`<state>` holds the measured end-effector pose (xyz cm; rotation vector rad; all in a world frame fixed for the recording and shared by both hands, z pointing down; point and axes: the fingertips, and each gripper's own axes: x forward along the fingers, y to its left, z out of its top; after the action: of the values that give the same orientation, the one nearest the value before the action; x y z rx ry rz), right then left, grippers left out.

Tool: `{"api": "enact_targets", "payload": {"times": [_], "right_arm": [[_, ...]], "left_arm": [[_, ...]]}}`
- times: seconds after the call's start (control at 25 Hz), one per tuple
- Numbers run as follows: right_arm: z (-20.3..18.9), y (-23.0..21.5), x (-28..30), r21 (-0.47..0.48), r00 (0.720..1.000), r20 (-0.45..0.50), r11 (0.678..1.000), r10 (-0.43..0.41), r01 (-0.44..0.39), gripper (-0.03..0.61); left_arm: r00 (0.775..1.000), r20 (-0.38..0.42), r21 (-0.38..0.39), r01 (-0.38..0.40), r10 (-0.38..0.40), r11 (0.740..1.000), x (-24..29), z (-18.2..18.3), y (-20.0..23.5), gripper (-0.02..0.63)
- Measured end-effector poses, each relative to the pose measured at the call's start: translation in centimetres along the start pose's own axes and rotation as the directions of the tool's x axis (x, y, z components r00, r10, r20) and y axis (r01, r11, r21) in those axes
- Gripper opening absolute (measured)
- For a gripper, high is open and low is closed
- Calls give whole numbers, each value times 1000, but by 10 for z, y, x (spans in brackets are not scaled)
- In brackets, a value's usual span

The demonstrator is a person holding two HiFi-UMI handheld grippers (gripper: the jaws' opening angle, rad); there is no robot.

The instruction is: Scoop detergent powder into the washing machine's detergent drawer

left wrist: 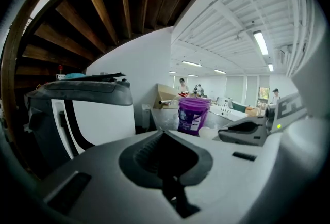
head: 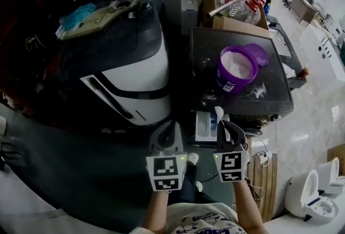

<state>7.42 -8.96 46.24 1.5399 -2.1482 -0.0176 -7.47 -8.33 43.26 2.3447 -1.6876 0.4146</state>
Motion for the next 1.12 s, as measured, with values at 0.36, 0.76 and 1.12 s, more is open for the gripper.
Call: {"api": "enact_targets", "payload": {"times": [0.36, 0.76, 1.12], "right_arm": [[53, -41, -30, 99, 986, 139, 992, -92, 78, 20], [98, -76, -59, 162, 951, 262, 979, -167, 127, 20], [133, -96, -79, 201, 915, 346, 969, -209, 145, 20]], "left_arm": [[997, 74, 28, -9, 6, 1000, -8, 38, -9, 2], [987, 161, 57, -21, 12, 998, -15, 82, -17, 2], [973, 232, 78, -31, 12, 996, -19, 116, -24, 2]]}}
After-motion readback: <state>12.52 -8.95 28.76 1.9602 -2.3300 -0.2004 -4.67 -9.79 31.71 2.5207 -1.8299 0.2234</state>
